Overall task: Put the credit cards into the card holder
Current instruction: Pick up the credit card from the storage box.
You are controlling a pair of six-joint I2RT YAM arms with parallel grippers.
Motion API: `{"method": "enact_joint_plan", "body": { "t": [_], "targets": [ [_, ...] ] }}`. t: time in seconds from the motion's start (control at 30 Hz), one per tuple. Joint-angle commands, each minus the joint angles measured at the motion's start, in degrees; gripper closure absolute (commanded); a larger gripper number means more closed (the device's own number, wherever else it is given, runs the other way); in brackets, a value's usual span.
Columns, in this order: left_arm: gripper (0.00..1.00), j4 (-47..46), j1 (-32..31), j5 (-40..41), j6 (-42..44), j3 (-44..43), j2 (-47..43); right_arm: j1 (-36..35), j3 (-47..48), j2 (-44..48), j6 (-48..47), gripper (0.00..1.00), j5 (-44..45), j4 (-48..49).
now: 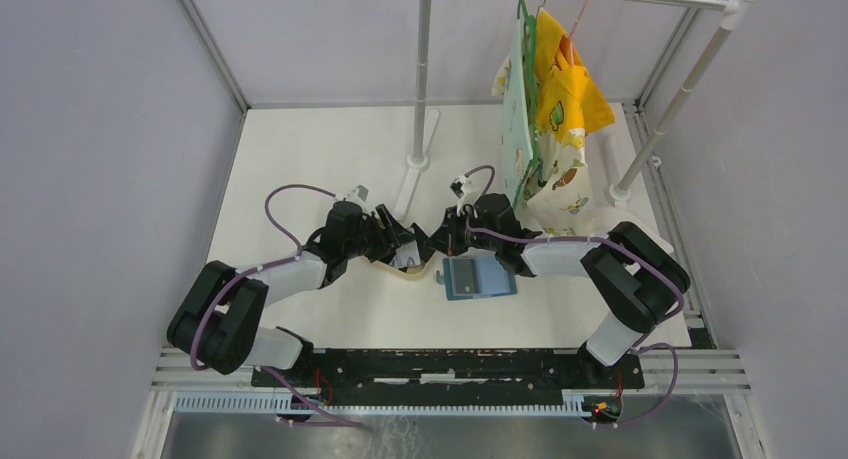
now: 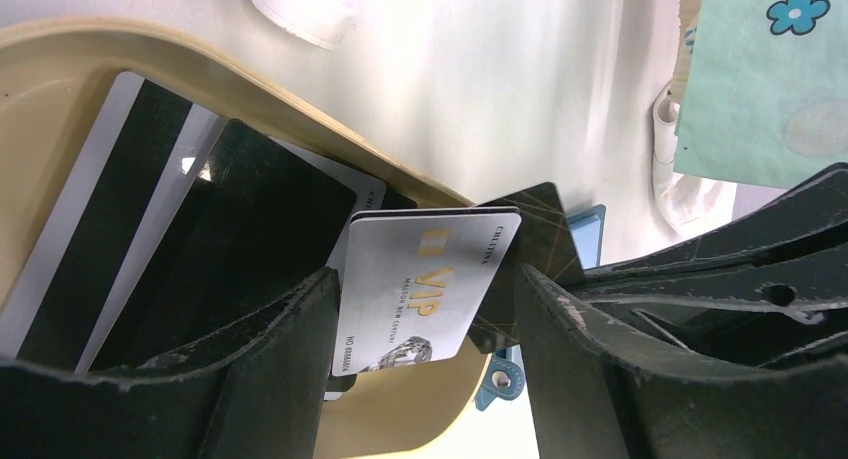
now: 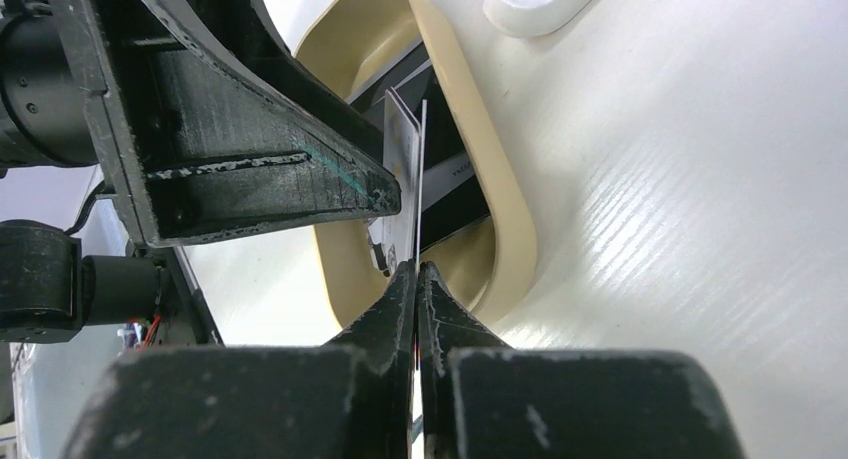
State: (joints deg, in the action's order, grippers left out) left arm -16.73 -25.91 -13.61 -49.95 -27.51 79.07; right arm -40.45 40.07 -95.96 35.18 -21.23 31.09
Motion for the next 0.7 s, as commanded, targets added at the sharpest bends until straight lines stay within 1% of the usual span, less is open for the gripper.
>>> {"method": "enact_joint_plan", "body": {
  "t": [0.0,0.37,0.67],
  "targets": [
    [0.30,1.95,-0.23,0.91,3.66,-1.38,0.89,0.23,-0.43,4.19,-2.73,1.00,3.58,-1.96],
    [0.29,4.42,-0.24,0.49,5.92,-2.44,0.61,1.22,-1.39,8.37,-3.02,1.00,3.62,-1.74],
    [0.29,6.60,-0.15,0.77,6.99,-3.35,-0.16,1.34,-1.84,12.33,-5.28,1.00,3.35,-1.30]
  ]
}}
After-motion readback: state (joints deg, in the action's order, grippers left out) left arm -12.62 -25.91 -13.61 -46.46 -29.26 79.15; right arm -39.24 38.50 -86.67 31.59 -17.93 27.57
